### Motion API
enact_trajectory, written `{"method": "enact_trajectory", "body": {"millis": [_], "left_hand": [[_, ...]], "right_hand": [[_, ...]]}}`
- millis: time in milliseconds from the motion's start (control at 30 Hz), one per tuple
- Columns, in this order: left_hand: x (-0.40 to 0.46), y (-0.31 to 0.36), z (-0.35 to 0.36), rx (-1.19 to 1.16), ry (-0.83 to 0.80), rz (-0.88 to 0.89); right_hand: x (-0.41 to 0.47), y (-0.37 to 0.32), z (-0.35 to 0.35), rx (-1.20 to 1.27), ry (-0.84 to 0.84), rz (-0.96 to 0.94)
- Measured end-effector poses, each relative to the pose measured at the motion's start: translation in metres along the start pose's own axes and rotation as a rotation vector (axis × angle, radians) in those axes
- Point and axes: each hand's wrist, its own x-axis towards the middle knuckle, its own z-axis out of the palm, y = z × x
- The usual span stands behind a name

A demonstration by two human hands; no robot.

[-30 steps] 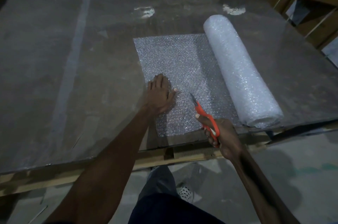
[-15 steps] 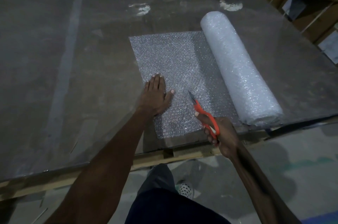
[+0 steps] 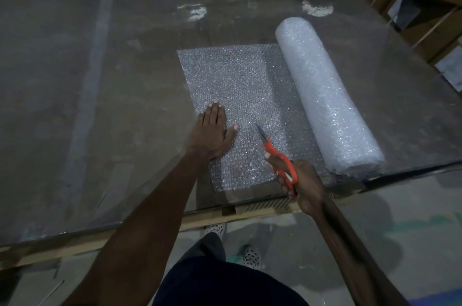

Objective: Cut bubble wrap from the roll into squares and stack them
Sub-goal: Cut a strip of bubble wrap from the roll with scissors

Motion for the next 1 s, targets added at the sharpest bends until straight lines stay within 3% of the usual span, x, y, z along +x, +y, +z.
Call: {"method": "enact_trajectory", "body": {"millis": [1000], "left_hand": [[0.003, 0.002, -0.010, -0.040, -0.028, -0.004]], "right_hand": [[0.017, -0.009, 0.006, -0.005, -0.016, 0.003]]}}
